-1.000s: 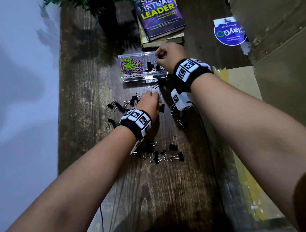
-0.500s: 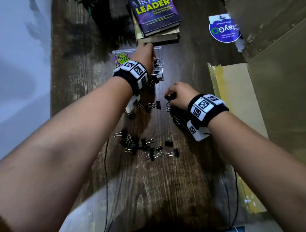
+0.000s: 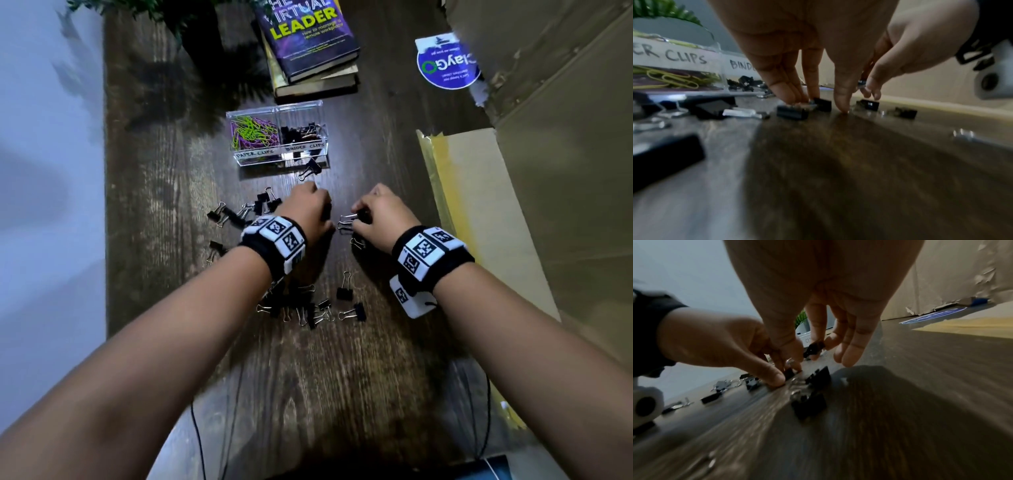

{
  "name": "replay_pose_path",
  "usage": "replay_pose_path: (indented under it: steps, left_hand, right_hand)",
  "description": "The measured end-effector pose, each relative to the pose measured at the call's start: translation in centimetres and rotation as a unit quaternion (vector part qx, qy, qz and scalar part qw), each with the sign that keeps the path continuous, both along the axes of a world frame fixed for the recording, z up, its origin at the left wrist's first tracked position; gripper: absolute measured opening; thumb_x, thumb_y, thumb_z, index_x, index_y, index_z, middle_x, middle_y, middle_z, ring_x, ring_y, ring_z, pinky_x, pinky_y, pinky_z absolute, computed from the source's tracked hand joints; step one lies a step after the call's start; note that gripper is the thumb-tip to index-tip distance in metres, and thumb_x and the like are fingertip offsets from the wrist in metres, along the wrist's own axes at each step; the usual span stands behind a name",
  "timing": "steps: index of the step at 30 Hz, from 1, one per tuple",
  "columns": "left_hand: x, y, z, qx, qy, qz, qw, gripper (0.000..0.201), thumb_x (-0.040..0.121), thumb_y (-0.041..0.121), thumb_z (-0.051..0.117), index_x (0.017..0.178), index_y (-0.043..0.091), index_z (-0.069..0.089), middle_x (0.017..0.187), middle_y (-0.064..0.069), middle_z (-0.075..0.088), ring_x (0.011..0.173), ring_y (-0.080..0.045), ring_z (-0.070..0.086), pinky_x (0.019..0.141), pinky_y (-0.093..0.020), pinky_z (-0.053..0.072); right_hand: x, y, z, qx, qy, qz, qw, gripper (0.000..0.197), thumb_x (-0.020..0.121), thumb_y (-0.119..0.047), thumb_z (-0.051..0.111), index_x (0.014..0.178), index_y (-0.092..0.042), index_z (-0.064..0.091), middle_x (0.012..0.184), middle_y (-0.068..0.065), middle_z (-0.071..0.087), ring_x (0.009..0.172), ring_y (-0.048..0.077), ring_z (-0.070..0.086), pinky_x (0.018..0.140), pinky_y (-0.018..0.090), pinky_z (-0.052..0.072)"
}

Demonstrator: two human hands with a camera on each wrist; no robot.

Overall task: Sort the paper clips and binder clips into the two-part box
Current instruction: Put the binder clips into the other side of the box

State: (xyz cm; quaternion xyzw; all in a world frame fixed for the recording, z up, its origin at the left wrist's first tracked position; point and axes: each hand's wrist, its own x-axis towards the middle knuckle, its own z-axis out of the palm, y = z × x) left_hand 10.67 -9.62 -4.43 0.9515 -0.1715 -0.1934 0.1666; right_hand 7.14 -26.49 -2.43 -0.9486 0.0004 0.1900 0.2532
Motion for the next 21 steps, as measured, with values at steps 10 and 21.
replay_pose_path:
  steps: [10,21]
  left_hand:
    - [-0.5,1.7,1.2,-0.064,-0.061,0.062,0.994,0.029,0.085,0.03,0.066,0.105,0.009,0.057,0.111,-0.011,0.054,0.099,-0.026,0.055,0.085,-0.035,0.047]
    - [-4.4,2.4,0.7,0.0,0.011,0.1,0.995,0.037,0.089,0.023,0.061,0.121,0.007,0.053,0.125,-0.011,0.042,0.099,-0.028,0.058,0.095,-0.038,0.049]
  right_hand:
    - [-2.5,0.4,-1.1,0.002,-0.026,-0.002,1.0,0.013,0.084,-0.01,0.062,0.096,-0.012,0.058,0.11,0.008,0.049,0.108,0.026,0.048,0.097,0.034,0.039]
    - [-4.2,-0.7,-0.1,0.07,-0.011,-0.093,0.993,0.01,0.081,-0.016,0.071,0.083,-0.018,0.061,0.1,-0.001,0.047,0.094,0.014,0.051,0.086,0.018,0.035]
